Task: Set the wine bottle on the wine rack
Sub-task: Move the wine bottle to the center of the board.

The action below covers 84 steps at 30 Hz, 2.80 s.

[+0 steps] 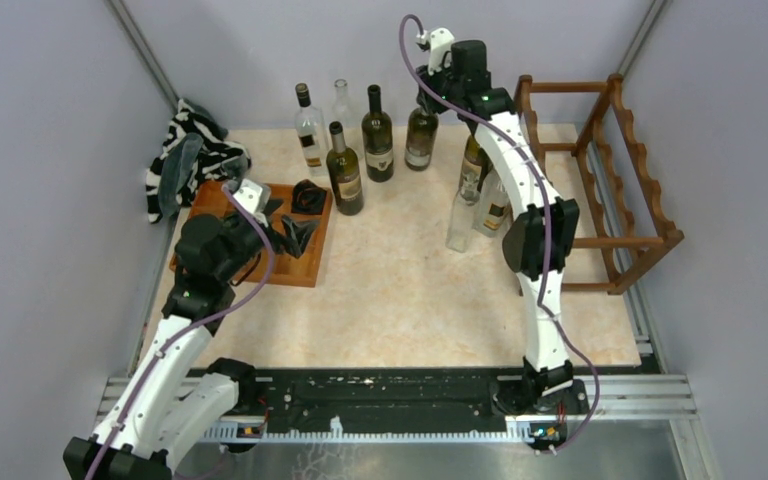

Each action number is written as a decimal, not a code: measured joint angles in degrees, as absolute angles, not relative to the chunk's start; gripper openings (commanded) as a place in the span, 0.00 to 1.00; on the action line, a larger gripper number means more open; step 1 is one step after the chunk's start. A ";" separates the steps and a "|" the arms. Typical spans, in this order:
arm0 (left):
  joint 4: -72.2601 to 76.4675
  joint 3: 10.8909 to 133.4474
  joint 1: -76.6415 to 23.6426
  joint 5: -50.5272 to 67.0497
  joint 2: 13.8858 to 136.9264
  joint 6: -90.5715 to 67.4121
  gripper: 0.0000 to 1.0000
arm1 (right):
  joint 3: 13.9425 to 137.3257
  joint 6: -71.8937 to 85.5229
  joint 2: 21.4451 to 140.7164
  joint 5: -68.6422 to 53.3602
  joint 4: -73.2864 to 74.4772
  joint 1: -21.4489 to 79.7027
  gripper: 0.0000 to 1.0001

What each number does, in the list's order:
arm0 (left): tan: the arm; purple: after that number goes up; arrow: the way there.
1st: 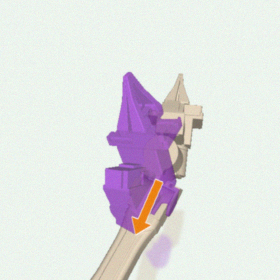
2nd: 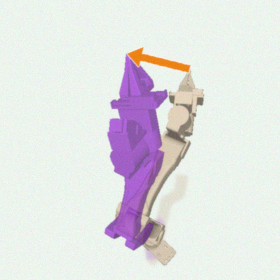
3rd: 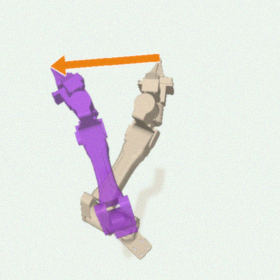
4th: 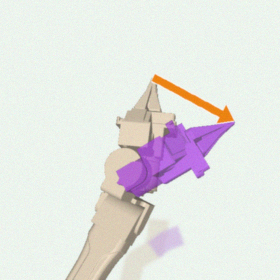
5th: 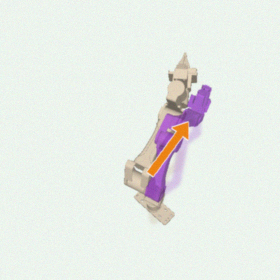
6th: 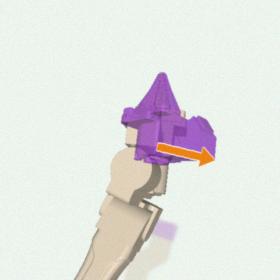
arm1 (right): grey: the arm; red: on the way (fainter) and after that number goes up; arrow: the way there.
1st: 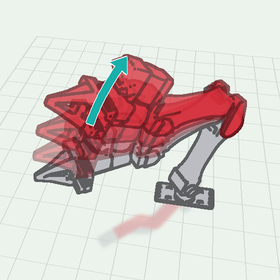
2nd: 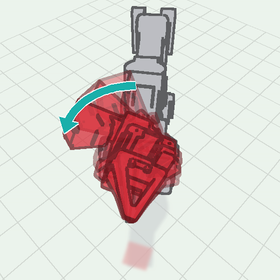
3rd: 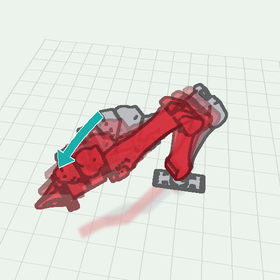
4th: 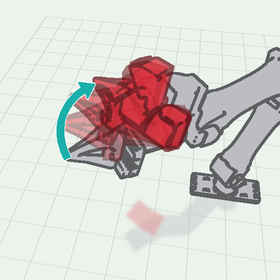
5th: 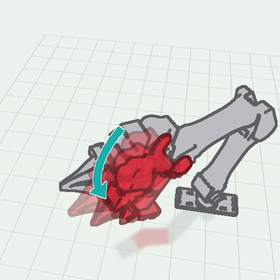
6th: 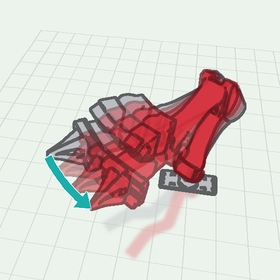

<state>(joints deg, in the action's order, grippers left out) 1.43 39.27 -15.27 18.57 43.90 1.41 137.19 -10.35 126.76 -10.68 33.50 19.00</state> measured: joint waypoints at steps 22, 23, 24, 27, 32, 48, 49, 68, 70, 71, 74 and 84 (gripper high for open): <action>1.45 38.96 -15.27 18.04 46.48 2.70 0.99 | 144.99 -8.38 135.63 -9.91 18.96 20.38 0.77; 1.45 38.96 -15.27 18.06 46.48 2.70 0.99 | 145.14 -8.45 135.63 -9.87 18.87 20.40 0.80; 1.45 38.96 -15.27 18.06 46.48 2.70 0.99 | 145.16 -8.49 135.63 -9.76 18.87 20.40 0.82; 1.43 38.96 -15.27 18.17 46.37 2.66 0.99 | 145.16 -8.95 135.41 -9.56 19.00 20.40 0.87; 1.43 38.94 -15.27 18.46 44.91 2.22 0.99 | 141.58 -10.57 130.52 -9.76 21.65 20.34 0.94; 13.78 42.24 -22.37 33.74 51.70 -23.97 0.99 | 108.27 -14.44 86.59 -26.57 33.28 7.05 0.96; 13.08 43.90 -26.94 31.66 54.00 -23.53 0.99 | 104.64 -14.76 84.55 -27.14 33.78 6.79 0.95; 14.96 80.47 -46.52 12.27 105.41 -4.56 0.92 | 88.12 -8.21 77.84 -38.54 32.12 -6.70 0.91; 14.98 82.76 -46.52 11.90 107.79 -3.70 0.91 | 87.83 -7.81 77.87 -39.00 32.08 -6.70 0.91; 15.00 83.77 -46.52 11.73 108.68 -3.29 0.90 | 87.77 -7.77 77.87 -39.27 32.14 -6.66 0.90; 15.22 86.32 -46.52 11.62 110.48 -2.66 0.85 | 87.74 -7.66 77.89 -39.53 32.10 -6.68 0.89; 15.90 92.25 -46.59 14.00 115.59 -3.14 0.39 | 87.74 -8.25 79.94 -39.46 32.25 -6.68 0.85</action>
